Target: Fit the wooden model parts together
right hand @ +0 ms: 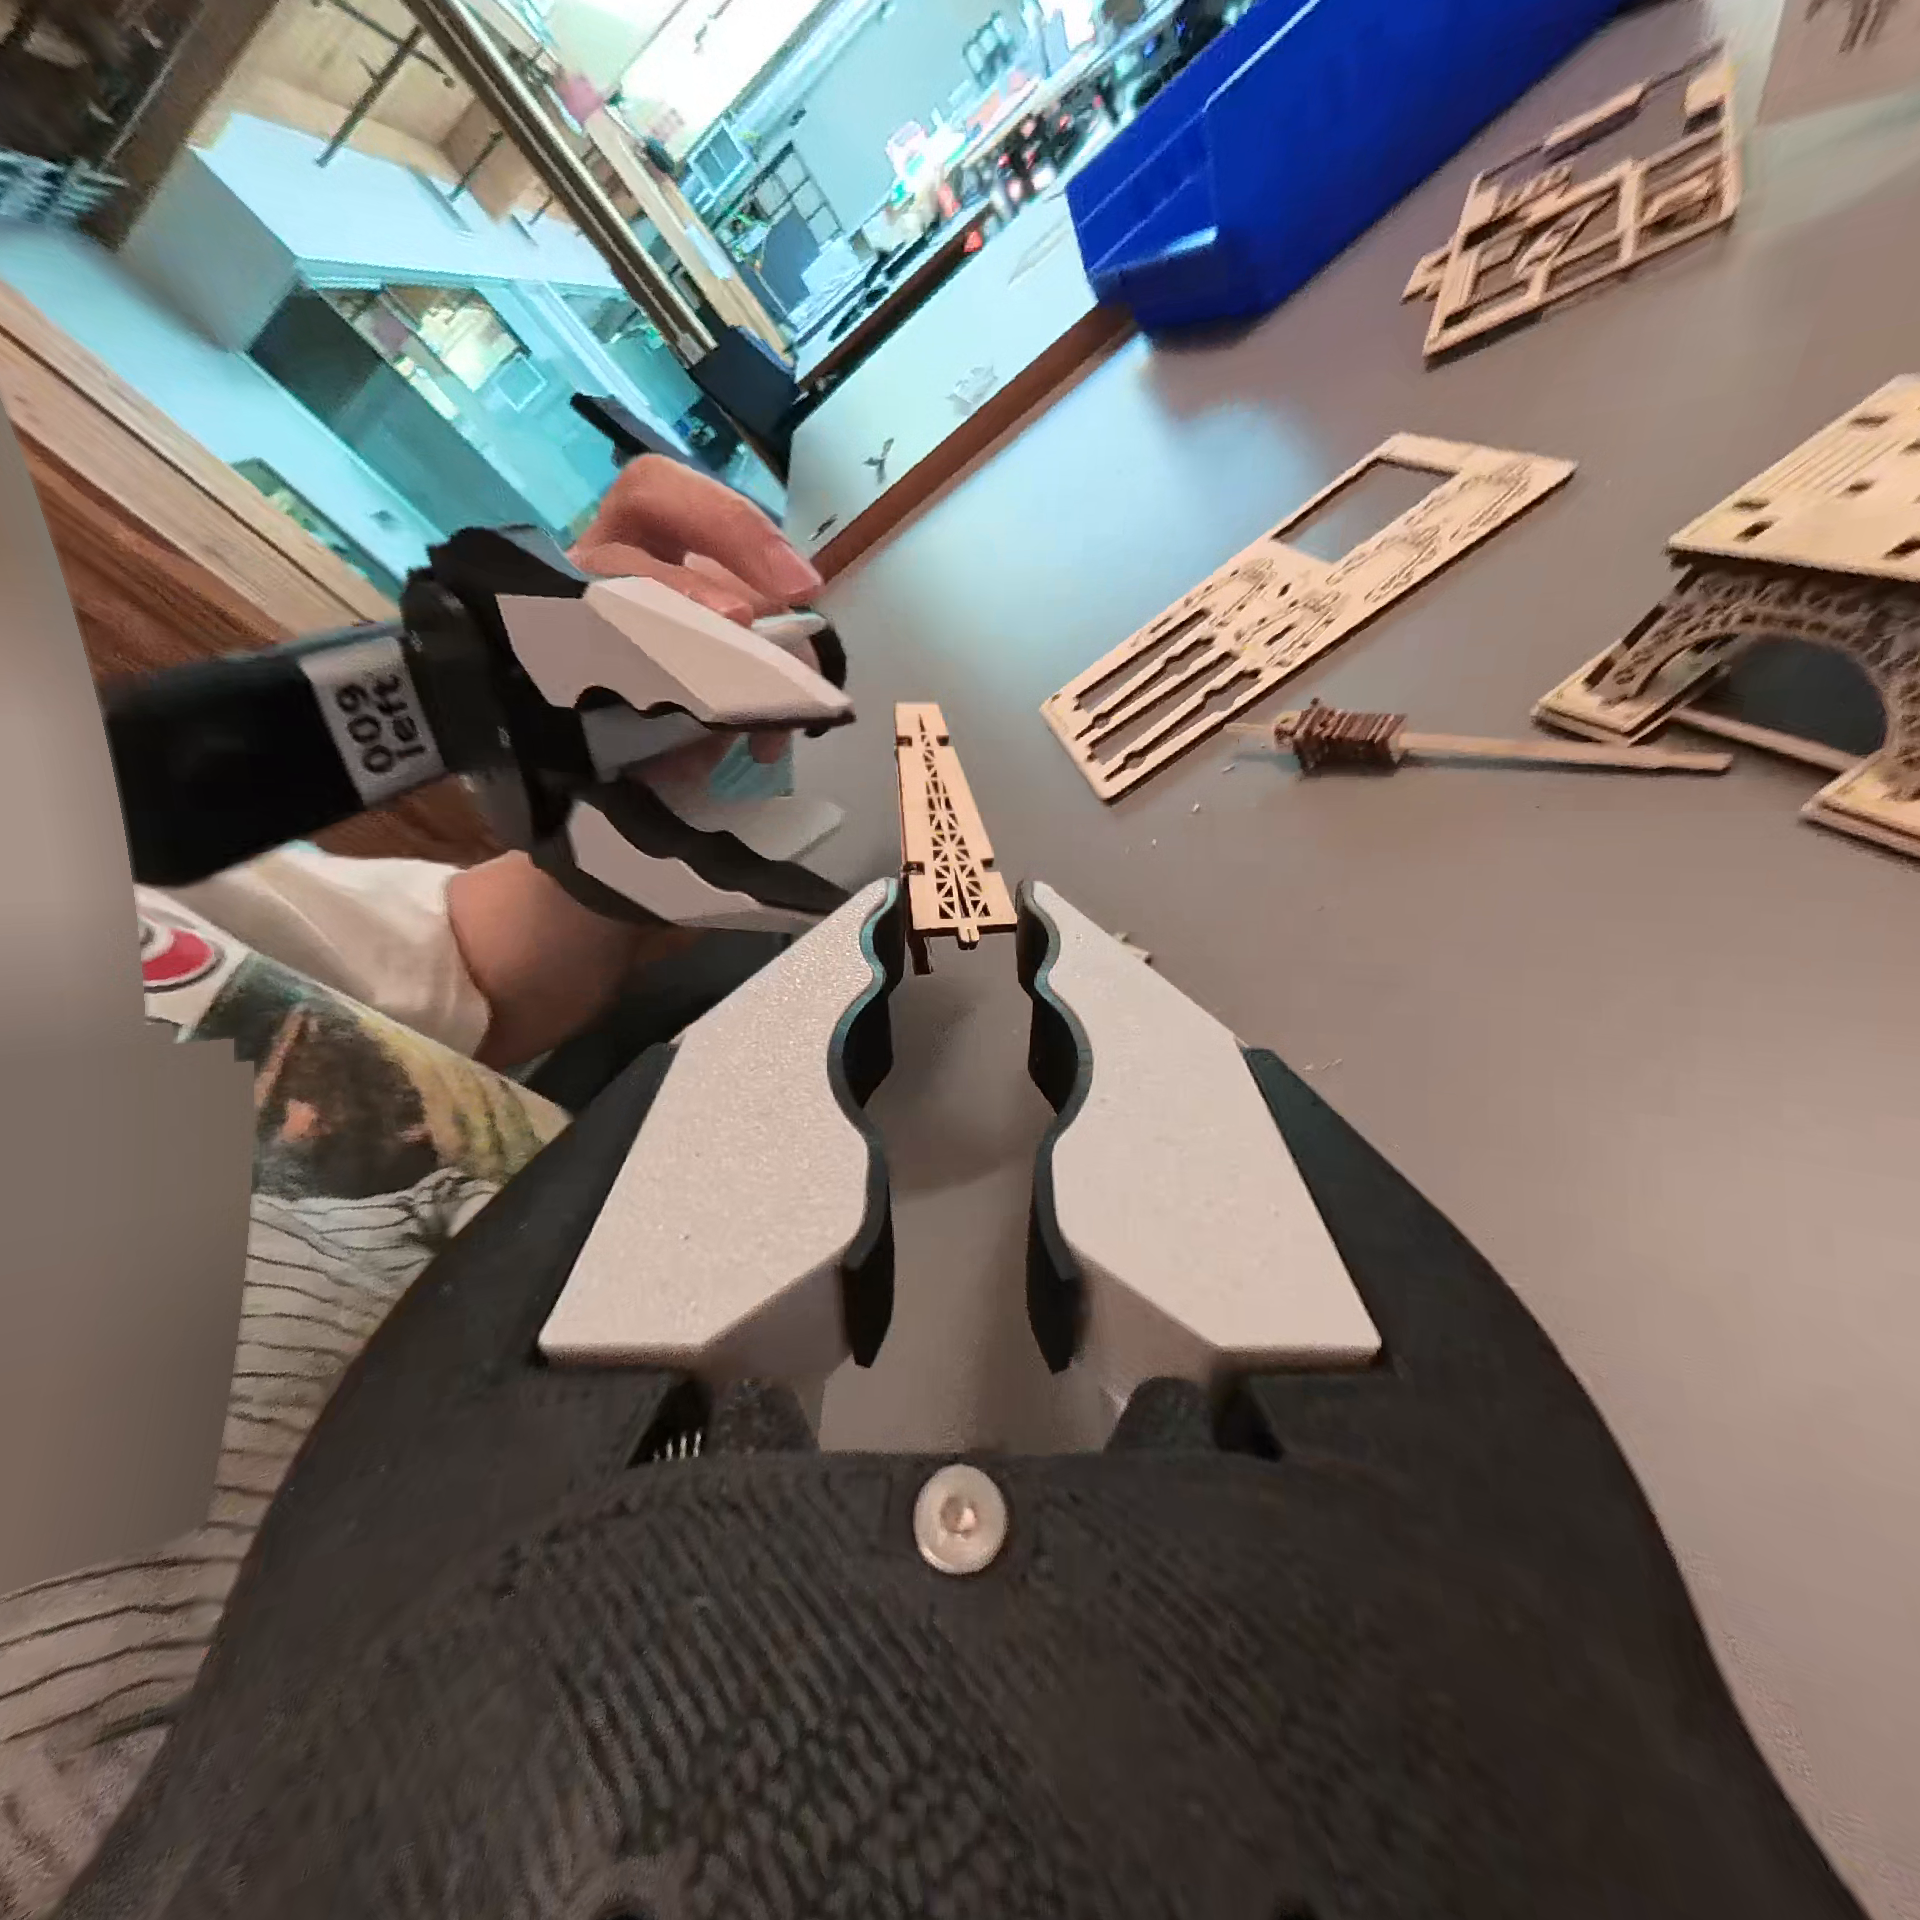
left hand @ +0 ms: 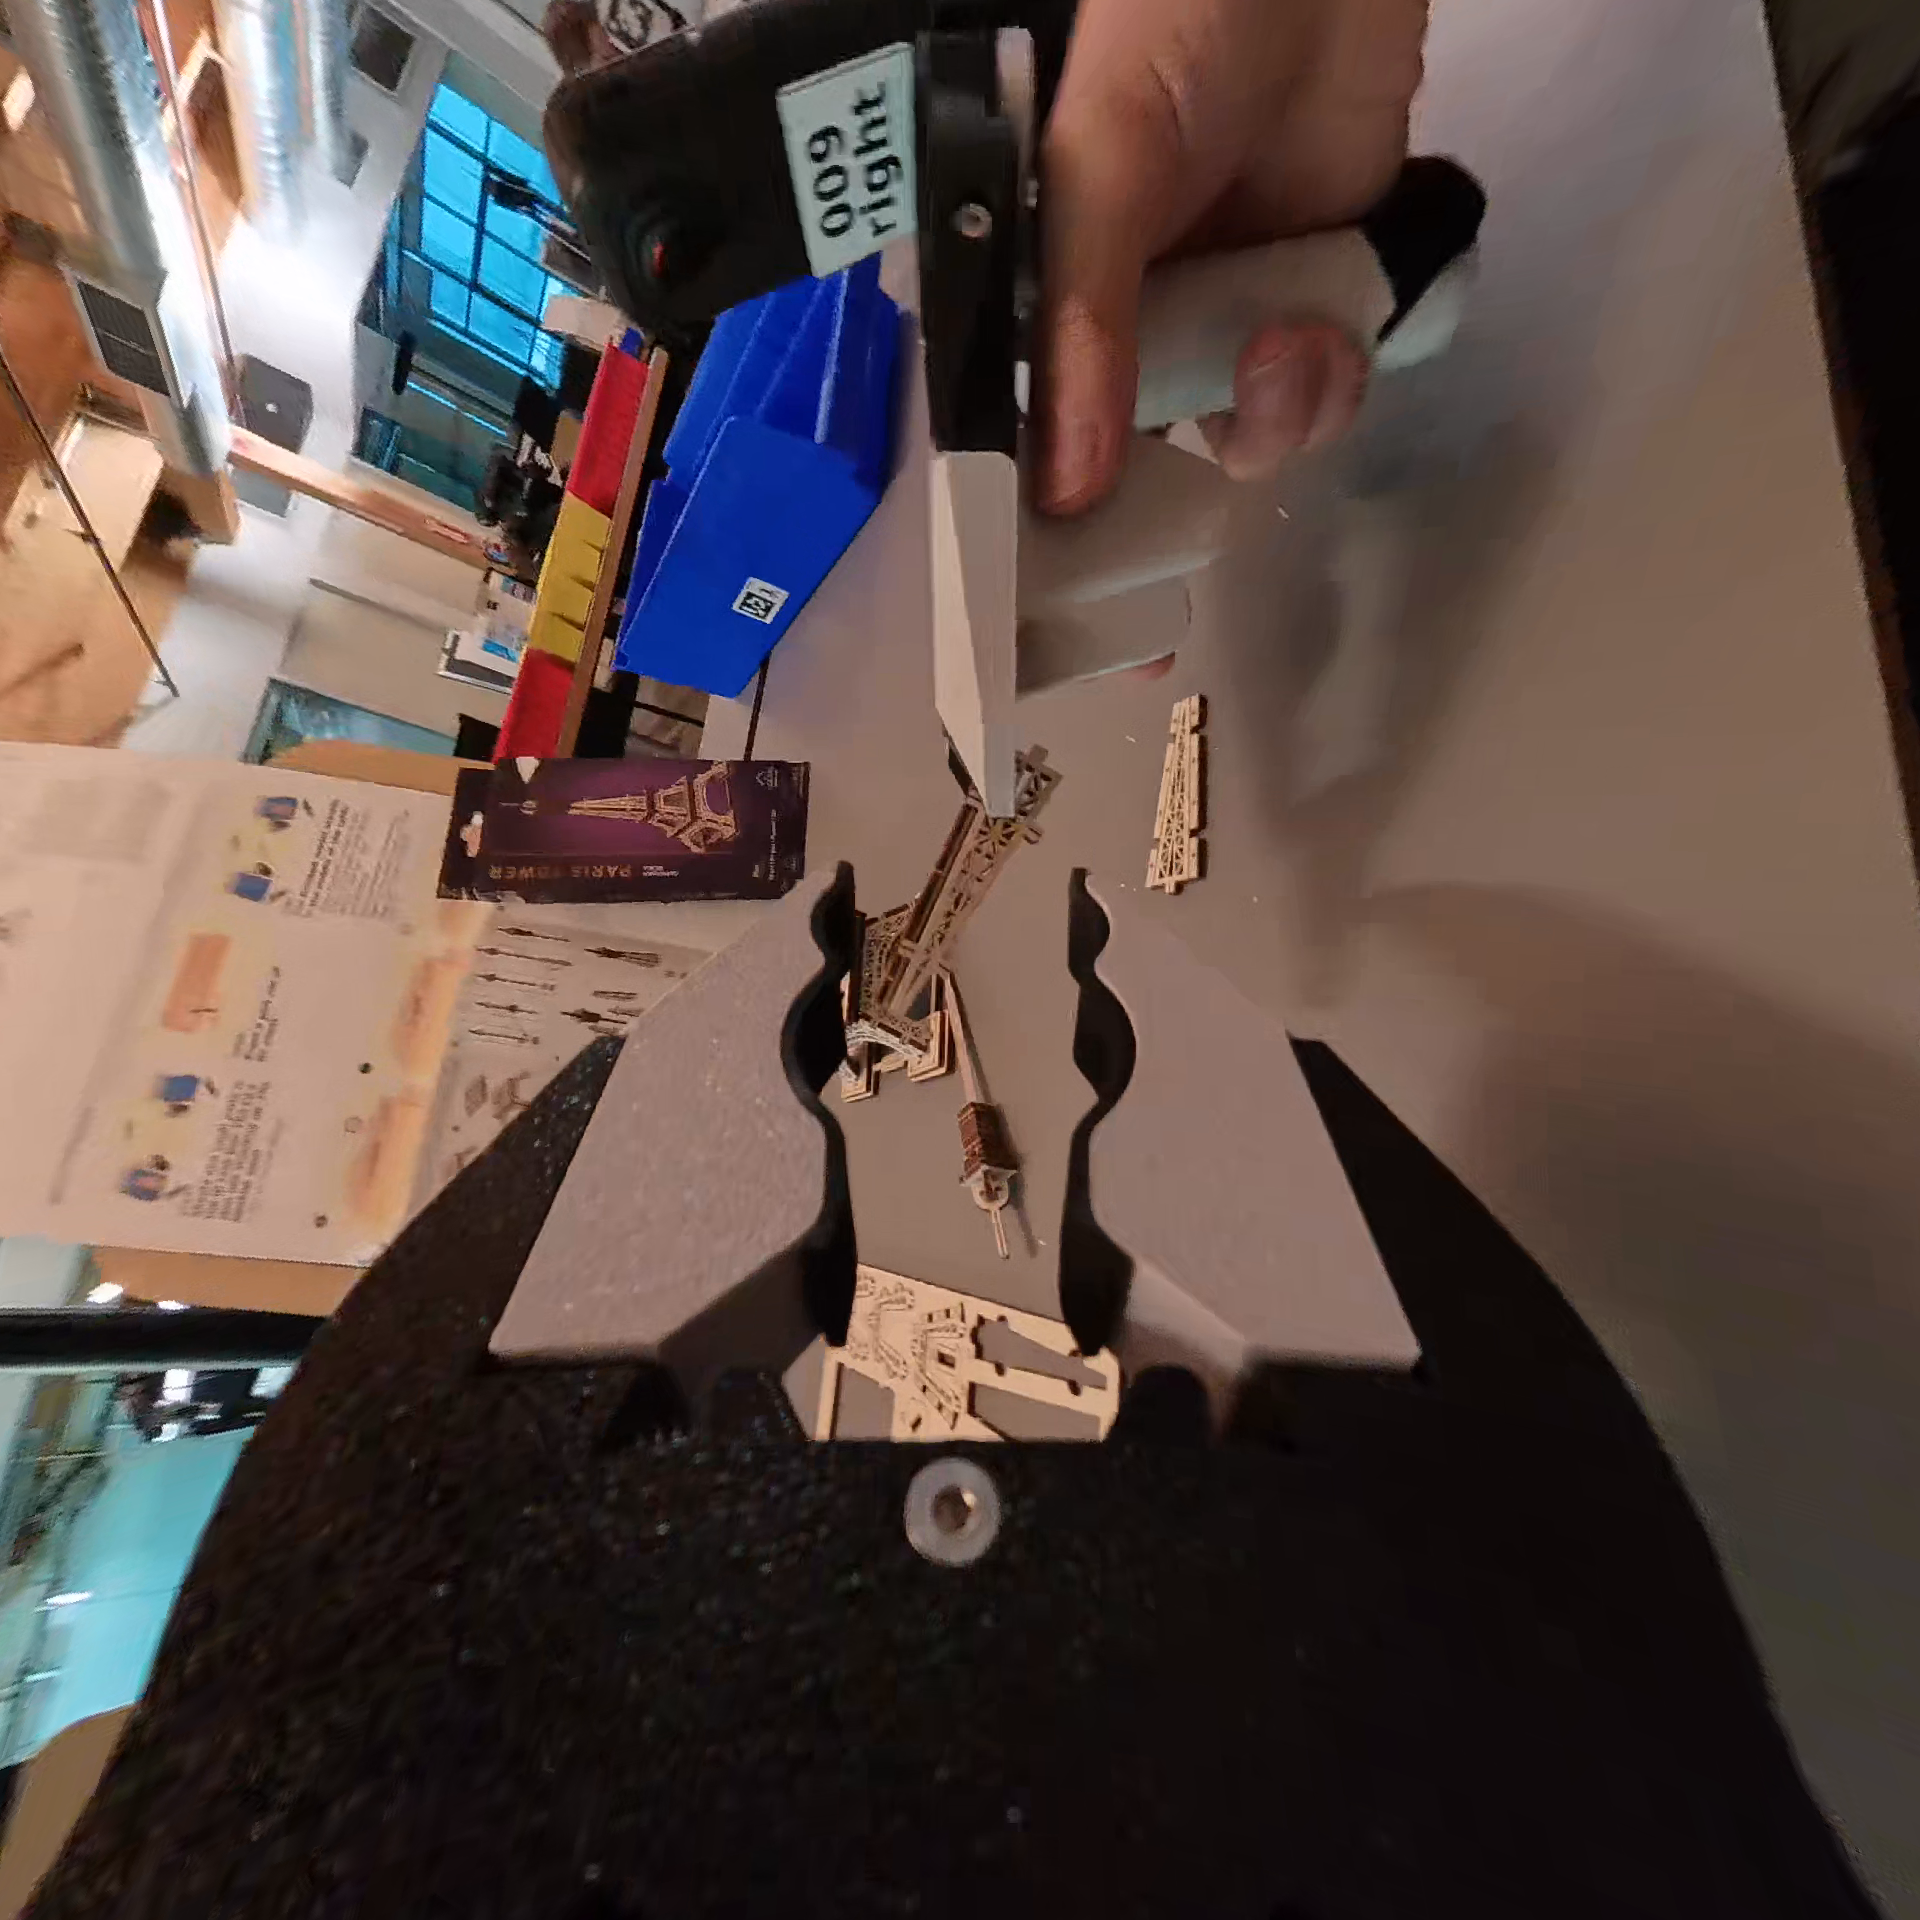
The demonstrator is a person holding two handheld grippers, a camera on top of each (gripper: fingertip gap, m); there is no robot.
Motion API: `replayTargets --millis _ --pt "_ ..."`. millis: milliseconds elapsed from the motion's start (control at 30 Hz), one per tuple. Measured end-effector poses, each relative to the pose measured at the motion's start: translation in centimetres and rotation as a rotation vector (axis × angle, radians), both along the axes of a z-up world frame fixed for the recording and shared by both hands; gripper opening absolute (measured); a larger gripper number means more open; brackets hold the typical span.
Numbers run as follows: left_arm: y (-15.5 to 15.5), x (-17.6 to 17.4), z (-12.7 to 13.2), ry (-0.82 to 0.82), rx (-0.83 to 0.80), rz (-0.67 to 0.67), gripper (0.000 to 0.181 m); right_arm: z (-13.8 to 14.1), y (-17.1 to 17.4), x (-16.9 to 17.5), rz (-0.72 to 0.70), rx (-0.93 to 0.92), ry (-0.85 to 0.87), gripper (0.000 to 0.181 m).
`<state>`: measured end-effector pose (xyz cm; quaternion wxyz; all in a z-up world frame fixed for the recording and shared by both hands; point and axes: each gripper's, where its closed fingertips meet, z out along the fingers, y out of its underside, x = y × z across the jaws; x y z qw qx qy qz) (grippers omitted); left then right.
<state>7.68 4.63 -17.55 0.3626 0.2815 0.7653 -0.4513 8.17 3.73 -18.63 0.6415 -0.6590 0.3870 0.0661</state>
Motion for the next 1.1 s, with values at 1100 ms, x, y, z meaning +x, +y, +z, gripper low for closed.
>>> replayTargets --millis 1100 --pt "-0.4 -0.2 2.8 0.263 -0.255 -0.05 0.014 4.4 0.4 -0.9 -0.09 -0.421 -0.951 0.0"
